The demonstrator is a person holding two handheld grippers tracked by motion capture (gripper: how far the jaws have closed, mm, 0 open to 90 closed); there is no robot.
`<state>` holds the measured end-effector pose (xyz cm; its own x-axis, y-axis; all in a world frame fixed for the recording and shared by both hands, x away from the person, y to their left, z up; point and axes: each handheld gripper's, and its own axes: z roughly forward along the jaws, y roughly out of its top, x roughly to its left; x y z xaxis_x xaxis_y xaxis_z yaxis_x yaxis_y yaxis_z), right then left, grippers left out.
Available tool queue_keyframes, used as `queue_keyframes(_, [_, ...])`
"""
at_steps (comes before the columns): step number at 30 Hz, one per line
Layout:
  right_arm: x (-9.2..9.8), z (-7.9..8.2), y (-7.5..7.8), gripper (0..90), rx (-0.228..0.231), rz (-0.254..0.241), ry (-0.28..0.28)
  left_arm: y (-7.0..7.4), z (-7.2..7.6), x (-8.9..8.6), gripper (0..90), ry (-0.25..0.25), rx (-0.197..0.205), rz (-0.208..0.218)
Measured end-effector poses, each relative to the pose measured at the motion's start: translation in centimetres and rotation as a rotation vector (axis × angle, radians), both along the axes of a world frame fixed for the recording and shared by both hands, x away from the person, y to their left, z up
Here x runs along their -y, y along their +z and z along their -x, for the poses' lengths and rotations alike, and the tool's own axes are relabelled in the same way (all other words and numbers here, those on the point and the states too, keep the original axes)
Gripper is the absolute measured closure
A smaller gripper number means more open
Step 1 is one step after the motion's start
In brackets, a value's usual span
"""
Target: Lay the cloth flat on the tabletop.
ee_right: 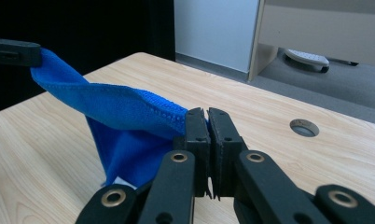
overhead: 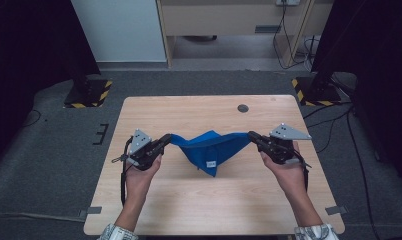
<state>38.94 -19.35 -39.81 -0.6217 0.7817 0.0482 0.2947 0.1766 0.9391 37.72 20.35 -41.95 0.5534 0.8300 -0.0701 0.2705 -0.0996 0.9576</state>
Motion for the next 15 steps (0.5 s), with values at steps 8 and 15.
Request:
queue_keyframes(8, [-0.3,0.8,0.9,87.5,-0.014,0.012,0.005,1.0,0.9,-0.1,88.4,-0.01,0.005,0.024])
queue_keyframes(15, [-0.3,1.9,3.0,87.3,-0.006,0.004,0.02,2.3,1.4,0.2,88.3,-0.029,0.007,0.04])
